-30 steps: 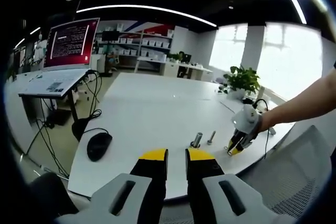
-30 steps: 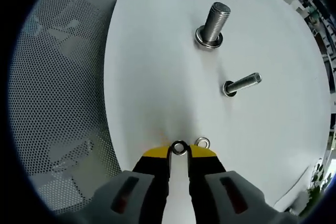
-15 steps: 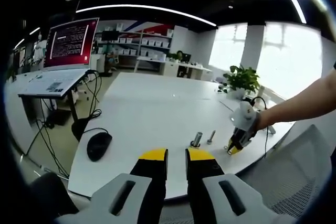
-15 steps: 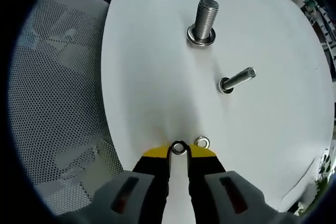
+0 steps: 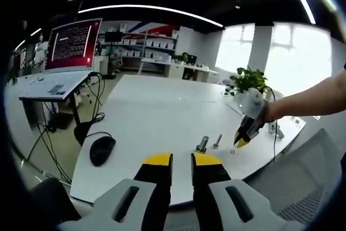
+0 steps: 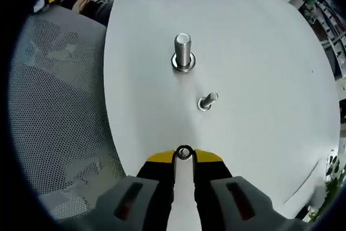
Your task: Place the washer onto the threaded stud by aligning its center hole with the stud, sliding it down to the base, and recovering from edge contact or off-axis alignment until the washer reaches the visible bottom stop.
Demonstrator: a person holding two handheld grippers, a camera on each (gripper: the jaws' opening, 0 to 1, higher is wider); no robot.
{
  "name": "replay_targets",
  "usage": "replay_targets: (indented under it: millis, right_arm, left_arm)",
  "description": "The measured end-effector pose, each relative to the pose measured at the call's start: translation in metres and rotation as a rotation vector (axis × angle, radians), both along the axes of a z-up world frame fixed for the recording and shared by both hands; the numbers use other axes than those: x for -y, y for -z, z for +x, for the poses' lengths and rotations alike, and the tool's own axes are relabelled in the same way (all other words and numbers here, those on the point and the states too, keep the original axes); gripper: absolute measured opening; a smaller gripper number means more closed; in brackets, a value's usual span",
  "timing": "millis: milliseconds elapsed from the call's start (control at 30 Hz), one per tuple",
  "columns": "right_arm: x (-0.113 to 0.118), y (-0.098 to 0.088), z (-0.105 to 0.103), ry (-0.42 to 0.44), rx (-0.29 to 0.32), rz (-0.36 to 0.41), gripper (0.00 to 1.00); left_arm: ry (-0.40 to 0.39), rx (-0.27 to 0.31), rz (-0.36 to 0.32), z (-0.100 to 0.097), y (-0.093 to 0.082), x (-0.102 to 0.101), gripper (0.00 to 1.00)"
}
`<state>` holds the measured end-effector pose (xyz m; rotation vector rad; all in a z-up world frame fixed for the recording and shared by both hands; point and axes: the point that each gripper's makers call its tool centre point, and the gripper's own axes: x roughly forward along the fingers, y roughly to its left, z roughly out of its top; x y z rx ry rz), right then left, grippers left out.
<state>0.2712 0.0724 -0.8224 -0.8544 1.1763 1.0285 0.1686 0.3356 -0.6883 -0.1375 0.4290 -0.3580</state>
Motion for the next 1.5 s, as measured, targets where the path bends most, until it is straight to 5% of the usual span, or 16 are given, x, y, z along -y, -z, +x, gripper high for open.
replay_targets:
  millis: [1067, 1233, 1267, 1333, 1500]
  right_arm:
    - [-0.021, -0.038, 0.031, -0.042, 0.081, 0.033, 0.13]
    - [-0.022, -0.041, 0.032, -0.044, 0.087, 0.033, 0.13]
    - [-0.023, -0.042, 0.032, -0.044, 0.087, 0.033, 0.13]
    - [-0.023, -0.043, 0.033, -0.046, 0.089, 0.033, 0.13]
    - [-0.024, -0.042, 0.033, -0.048, 0.086, 0.031, 0.13]
  left_arm:
    - [0.023, -0.036, 0.037, -0.003, 0.007, 0.002, 0.12]
    - [0.109, -0.138, 0.105, -0.013, 0.024, 0.010, 0.12]
    - [0.151, -0.200, 0.117, -0.019, 0.032, 0.014, 0.11]
    - [0.231, -0.255, 0.211, -0.027, 0.043, 0.014, 0.10]
    - [0.284, -0.379, 0.268, -0.037, 0.057, 0.017, 0.08]
